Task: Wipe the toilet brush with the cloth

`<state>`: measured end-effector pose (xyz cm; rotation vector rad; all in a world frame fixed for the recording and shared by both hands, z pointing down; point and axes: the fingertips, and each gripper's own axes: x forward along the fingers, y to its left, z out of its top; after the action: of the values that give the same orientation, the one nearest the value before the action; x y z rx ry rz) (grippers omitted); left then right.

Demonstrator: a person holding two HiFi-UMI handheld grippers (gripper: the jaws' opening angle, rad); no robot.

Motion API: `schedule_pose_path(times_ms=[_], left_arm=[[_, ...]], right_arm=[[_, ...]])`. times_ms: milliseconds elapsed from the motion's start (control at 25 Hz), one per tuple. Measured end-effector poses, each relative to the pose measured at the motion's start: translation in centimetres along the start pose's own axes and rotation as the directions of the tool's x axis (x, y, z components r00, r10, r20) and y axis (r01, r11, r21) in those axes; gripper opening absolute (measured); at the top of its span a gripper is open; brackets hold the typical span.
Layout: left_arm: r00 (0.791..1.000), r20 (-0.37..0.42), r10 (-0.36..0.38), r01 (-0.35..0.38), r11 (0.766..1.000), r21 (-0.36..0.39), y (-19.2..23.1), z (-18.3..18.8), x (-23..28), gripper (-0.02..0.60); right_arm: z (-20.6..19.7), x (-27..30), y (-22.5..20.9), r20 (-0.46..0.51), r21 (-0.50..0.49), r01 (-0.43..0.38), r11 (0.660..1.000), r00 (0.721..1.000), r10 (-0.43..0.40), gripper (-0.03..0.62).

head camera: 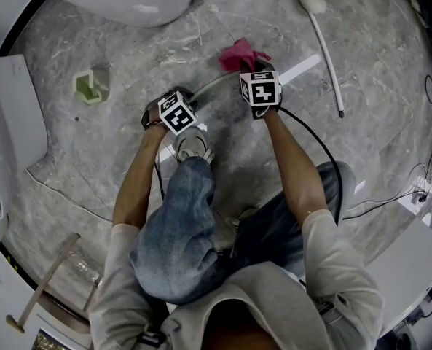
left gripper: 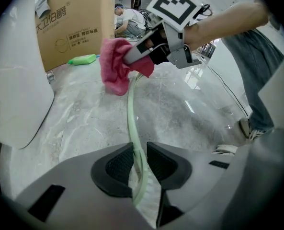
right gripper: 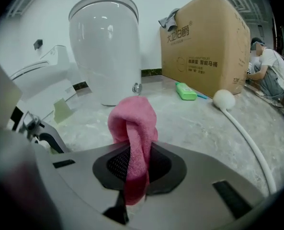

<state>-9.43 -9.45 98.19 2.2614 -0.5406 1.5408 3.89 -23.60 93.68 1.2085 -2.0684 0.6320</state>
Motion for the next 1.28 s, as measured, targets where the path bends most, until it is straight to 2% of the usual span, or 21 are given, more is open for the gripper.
schedule_pose_path(times_ms=[240,400,520,680,960,1160,1280], left_arm=[[1.000,0.000,0.003,-0.003,1.000,-0.003,0.0,0.0,0.1,0.100],[1.000,-0.006,-0.001,0.001,1.000,-0.007,0.1,-0.1,0.1,0.098],[1.000,-0.005,-0.001,0.001,1.000,-0.005,0.0,0.0,0.1,0.098],[1.000,-0.006,-0.002,0.002,1.000,-0.003,0.0,0.0,0.1,0.097],[1.000,-0.009,0.000,0.000,1.000,-0.001,0.1,-0.2,0.3,0.097],[1.000,-0.012,0.006,-0.006,1.000,0.001,0.1,-0.1,0.1,0.095],[1.000,-0.016,0.004,-0.004,1.000,0.000,0.0,-0.2,0.0,0.095]], right_arm=[[1.2,0.7,8.3,0.010,-0.015,-0.129,0.992,0.992,0.129,0.063],[-0.8,0.7,12.3,-0.028,-0.023,-0.193,0.981,0.981,0.193,0.063],[-3.2,0.8,13.8,-0.081,-0.047,-0.217,0.975,0.974,0.213,0.063],[-5.6,1.3,13.1,-0.130,-0.036,-0.206,0.978,0.971,0.199,0.063],[-5.7,1.8,10.7,-0.145,-0.022,-0.169,0.985,0.976,0.164,0.063],[-5.5,1.3,9.0,-0.166,-0.062,-0.160,0.985,0.975,0.148,0.063],[-5.7,1.8,6.8,-0.157,-0.059,-0.123,0.991,0.981,0.113,0.063]])
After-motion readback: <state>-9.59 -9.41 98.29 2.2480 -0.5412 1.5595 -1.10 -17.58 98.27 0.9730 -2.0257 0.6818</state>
